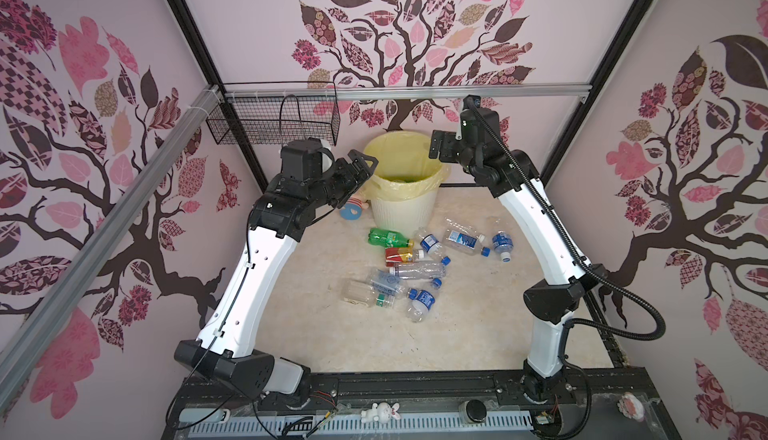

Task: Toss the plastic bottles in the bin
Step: 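Lower right gripper onto blue-label water bottle and close while left arm approaches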

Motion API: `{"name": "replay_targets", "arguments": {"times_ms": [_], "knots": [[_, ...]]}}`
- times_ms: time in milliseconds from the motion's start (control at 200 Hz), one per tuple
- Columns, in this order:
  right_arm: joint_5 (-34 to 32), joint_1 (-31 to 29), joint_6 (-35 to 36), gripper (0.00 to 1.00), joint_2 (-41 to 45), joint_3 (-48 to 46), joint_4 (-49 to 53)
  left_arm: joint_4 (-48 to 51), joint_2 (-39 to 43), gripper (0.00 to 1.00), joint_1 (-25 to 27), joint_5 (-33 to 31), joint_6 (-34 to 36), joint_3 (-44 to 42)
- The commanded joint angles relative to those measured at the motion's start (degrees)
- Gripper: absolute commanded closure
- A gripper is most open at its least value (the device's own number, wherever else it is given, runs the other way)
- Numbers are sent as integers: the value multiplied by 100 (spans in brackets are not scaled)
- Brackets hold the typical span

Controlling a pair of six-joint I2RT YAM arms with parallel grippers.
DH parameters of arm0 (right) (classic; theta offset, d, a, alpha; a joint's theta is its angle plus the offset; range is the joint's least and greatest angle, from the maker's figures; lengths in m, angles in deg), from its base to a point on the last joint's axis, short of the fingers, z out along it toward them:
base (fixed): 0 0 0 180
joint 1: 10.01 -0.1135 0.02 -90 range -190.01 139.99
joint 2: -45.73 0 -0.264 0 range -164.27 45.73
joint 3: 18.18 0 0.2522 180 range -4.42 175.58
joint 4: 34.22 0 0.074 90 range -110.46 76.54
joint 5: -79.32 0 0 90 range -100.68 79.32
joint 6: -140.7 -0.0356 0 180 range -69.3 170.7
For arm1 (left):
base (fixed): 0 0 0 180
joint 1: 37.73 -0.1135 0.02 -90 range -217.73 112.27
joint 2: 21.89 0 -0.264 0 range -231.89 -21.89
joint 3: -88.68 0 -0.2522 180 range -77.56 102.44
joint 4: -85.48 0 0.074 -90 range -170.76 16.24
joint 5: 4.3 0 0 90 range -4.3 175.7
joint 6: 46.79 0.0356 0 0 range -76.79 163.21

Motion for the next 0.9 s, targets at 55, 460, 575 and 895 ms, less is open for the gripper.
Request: {"name": "replay_targets", "arguments": {"times_ms": [55, 460, 575, 895], "knots": [[-94, 397, -425, 0, 1033, -1187, 405, -392, -199, 3, 681, -314, 536, -21], [908, 2251, -1048, 0, 2683, -5063, -681, -428, -1043, 3, 2026, -571, 1425, 285], [1155, 2663, -1149, 0, 2674, -5707, -985, -354, -1214, 3, 2306, -667, 1735, 297], [1435, 3050, -1021, 1, 1851, -6567, -1897, -225, -1387, 3, 2549, -1095, 2606, -90]]}}
